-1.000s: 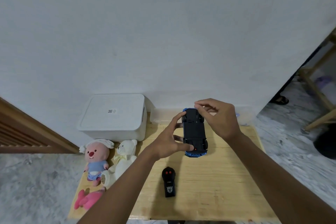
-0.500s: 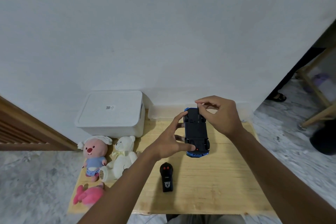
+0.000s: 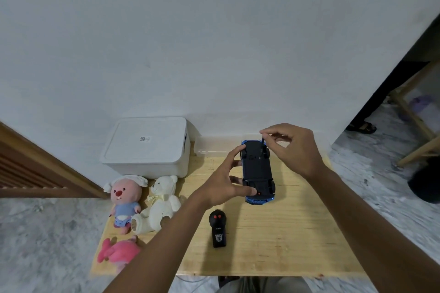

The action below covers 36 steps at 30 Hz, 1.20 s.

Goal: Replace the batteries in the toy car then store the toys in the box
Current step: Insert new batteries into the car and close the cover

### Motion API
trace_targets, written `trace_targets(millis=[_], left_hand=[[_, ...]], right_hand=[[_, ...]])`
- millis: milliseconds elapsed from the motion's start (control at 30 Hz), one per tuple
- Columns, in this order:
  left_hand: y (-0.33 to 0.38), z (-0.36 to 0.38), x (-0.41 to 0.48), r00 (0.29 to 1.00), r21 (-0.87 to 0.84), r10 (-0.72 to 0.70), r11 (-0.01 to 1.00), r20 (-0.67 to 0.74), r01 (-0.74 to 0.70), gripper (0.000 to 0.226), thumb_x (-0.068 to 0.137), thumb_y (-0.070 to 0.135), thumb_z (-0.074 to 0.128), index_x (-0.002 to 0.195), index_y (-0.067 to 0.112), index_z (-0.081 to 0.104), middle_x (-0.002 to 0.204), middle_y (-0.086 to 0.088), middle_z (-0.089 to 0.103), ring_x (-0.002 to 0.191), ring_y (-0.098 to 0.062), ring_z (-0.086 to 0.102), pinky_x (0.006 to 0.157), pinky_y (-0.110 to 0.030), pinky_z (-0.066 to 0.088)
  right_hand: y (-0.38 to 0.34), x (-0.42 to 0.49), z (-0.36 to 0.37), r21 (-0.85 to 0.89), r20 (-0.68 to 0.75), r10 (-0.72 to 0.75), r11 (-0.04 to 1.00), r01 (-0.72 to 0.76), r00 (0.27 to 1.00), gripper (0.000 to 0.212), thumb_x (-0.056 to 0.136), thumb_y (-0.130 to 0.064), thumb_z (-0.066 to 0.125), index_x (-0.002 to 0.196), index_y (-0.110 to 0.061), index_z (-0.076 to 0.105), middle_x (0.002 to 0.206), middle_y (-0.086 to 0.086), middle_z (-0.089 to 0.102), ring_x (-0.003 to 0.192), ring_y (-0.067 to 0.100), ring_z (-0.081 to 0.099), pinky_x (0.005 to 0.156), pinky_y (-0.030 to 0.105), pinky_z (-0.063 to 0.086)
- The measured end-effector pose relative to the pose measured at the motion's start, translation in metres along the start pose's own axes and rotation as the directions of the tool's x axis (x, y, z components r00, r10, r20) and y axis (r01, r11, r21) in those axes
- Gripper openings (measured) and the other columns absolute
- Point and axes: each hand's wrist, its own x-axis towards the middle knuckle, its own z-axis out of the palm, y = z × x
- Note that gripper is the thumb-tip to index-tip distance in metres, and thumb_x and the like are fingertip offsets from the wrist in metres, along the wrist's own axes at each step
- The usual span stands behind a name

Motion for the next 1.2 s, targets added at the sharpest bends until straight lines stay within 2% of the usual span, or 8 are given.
trace_targets(millis=[200,267,500,633,767,967,1133,1200], left_hand=[[-0.001,-0.002,-0.007,1.0,-0.009,0.0,1.0,-0.01,0.0,0.105,0.078,0.008,0.088,0.148,0.058,0.029,0.141,0.006,0.05,0.087,-0.009,0.067,0.086,-0.025,0.058],[-0.001,-0.003,-0.009,1.0,-0.013,-0.003,1.0,-0.014,0.003,0.105,0.078,0.008,0.088,0.148,0.058,0.029,0.142,0.005,0.05,0.089,-0.011,0.067,0.087,-0.026,0.058],[-0.005,-0.004,-0.014,1.0,-0.015,-0.007,1.0,-0.029,0.006,0.105,0.077,0.009,0.089,0.148,0.059,0.03,0.144,0.001,0.05,0.098,-0.021,0.069,0.089,-0.027,0.058],[-0.007,-0.004,-0.016,0.999,-0.022,-0.013,1.0,-0.044,0.012,0.106,0.077,0.01,0.09,0.149,0.059,0.03,0.144,0.002,0.05,0.113,-0.029,0.065,0.091,-0.029,0.058],[-0.007,-0.005,-0.018,0.999,-0.024,-0.024,0.999,-0.047,0.023,0.106,0.076,0.011,0.09,0.149,0.059,0.029,0.145,0.002,0.05,0.107,-0.026,0.068,0.093,-0.031,0.058],[-0.007,-0.006,-0.017,0.999,-0.014,-0.022,1.0,-0.045,0.021,0.106,0.076,0.011,0.09,0.149,0.058,0.029,0.145,0.002,0.05,0.113,-0.027,0.066,0.095,-0.034,0.058],[-0.006,-0.008,-0.015,0.998,-0.021,-0.021,1.0,-0.052,0.02,0.105,0.077,0.011,0.09,0.149,0.059,0.03,0.143,0.002,0.051,0.113,-0.031,0.065,0.094,-0.032,0.058],[-0.006,-0.009,-0.014,0.998,-0.026,-0.024,0.999,-0.055,0.023,0.105,0.077,0.011,0.09,0.148,0.06,0.03,0.143,0.002,0.05,0.107,-0.031,0.067,0.092,-0.031,0.058]], right_hand=[[-0.004,-0.004,-0.001,0.088,-0.001,0.122,0.989,-0.121,0.993,0.002,0.088,-0.012,0.075,0.088,-0.013,0.074,0.092,-0.006,0.075,0.085,0.009,0.071,0.078,0.024,0.06],[-0.006,-0.003,0.001,0.118,-0.025,0.15,0.982,-0.146,0.988,0.011,0.085,-0.013,0.08,0.082,-0.012,0.069,0.084,-0.002,0.074,0.079,0.009,0.071,0.072,0.021,0.059],[-0.005,-0.008,0.008,0.068,-0.019,0.05,0.997,-0.049,0.999,0.01,0.088,-0.01,0.074,0.093,-0.017,0.078,0.089,-0.01,0.076,0.079,0.011,0.071,0.075,0.021,0.059],[-0.006,-0.005,0.01,0.104,0.007,0.107,0.989,-0.107,0.994,0.007,0.088,-0.007,0.074,0.091,-0.014,0.075,0.089,-0.005,0.076,0.083,0.009,0.071,0.076,0.023,0.06],[-0.009,0.0,0.011,0.129,0.011,0.122,0.984,-0.123,0.992,0.006,0.083,-0.015,0.082,0.088,-0.018,0.079,0.081,-0.006,0.075,0.077,0.011,0.068,0.072,0.019,0.058],[-0.009,0.006,0.016,0.097,-0.007,0.181,0.979,-0.179,0.984,0.017,0.077,-0.025,0.087,0.076,-0.021,0.071,0.076,-0.008,0.072,0.073,0.012,0.069,0.07,0.031,0.059],[-0.006,0.002,0.02,0.083,0.01,0.125,0.989,-0.126,0.992,0.005,0.085,-0.022,0.08,0.088,-0.026,0.079,0.086,-0.015,0.075,0.077,0.01,0.07,0.072,0.035,0.061],[-0.004,-0.001,0.021,0.065,0.025,0.093,0.993,-0.095,0.995,0.015,0.09,-0.018,0.074,0.101,-0.026,0.08,0.097,-0.016,0.075,0.085,0.007,0.07,0.071,0.031,0.063]])
